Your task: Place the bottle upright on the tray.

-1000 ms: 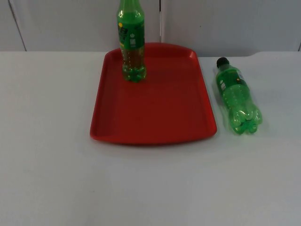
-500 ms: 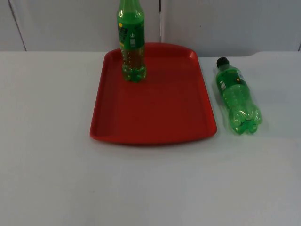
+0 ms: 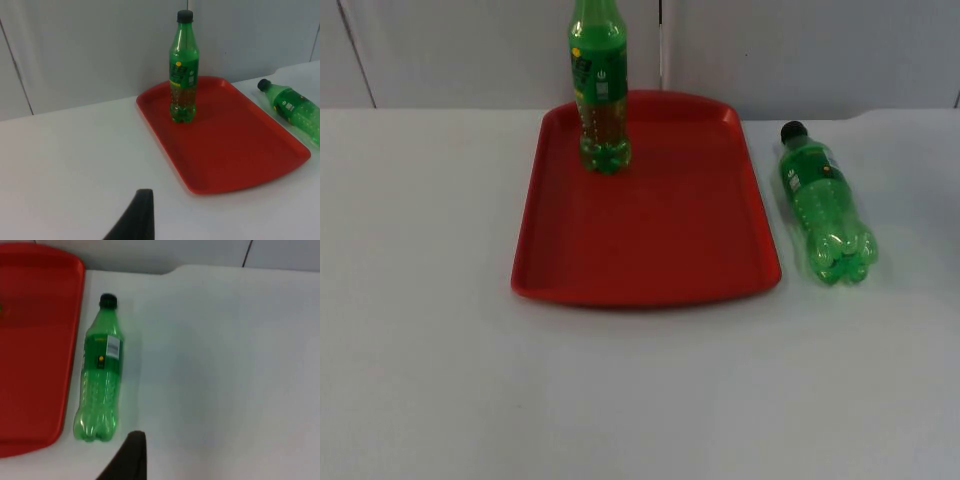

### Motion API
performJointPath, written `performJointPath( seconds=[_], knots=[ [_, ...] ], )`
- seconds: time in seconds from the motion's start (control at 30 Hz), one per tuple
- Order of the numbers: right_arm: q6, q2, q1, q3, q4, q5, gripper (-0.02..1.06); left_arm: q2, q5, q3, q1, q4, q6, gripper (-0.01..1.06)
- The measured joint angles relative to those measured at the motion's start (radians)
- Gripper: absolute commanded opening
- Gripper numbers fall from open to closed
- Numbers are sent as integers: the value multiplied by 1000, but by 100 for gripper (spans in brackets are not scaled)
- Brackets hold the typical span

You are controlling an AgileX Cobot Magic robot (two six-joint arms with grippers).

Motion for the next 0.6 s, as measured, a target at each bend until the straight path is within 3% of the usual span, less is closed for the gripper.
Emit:
performJointPath(
  seconds=[0.27,0.6],
  knots=[
    [-3,294,0,-334,2,71,105,0,0,0,0,0,0,105],
    [-3,517,0,-527,37,164,105,0,0,0,0,0,0,105]
  ],
)
